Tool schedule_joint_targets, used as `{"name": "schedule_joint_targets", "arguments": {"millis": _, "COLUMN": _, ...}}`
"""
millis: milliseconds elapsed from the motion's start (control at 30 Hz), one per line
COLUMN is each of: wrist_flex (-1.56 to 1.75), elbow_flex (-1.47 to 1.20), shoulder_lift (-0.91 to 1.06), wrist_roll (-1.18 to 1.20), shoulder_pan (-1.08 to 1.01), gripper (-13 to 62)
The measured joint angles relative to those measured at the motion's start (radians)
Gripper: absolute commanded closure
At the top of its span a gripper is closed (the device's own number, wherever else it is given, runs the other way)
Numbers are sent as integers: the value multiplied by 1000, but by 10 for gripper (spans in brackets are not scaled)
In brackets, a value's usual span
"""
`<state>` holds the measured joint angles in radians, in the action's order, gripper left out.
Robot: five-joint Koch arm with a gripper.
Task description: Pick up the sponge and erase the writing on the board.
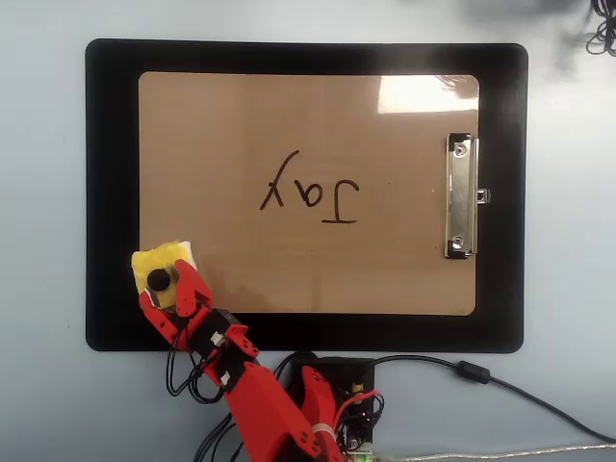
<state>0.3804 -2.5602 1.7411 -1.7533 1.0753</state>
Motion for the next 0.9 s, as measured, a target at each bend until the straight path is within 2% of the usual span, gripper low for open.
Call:
{"name": "schedule_joint_targets", "arguments": {"millis": 167, "wrist_flex": 100, "elbow_flex": 63, "shoulder_lift": -140, "wrist_roll": 18, "shoulder_pan": 6, "gripper": 166}}
{"name": "schedule_joint_targets", "arguments": {"millis": 400, "wrist_flex": 110, "elbow_flex": 66, "shoulder_lift": -143, "wrist_roll": 46, "shoulder_pan": 6, "gripper": 241}}
{"name": "schedule_joint_targets", "arguments": {"millis": 567, "wrist_flex": 110, "elbow_flex": 54, "shoulder_lift": -156, "wrist_roll": 104, "shoulder_pan": -11, "gripper": 344}}
{"name": "schedule_joint_targets", "arguments": {"millis": 733, "wrist_flex": 132, "elbow_flex": 38, "shoulder_lift": -153, "wrist_roll": 137, "shoulder_pan": -67, "gripper": 573}}
{"name": "schedule_joint_targets", "arguments": {"millis": 900, "wrist_flex": 132, "elbow_flex": 38, "shoulder_lift": -153, "wrist_roll": 153, "shoulder_pan": -109, "gripper": 574}}
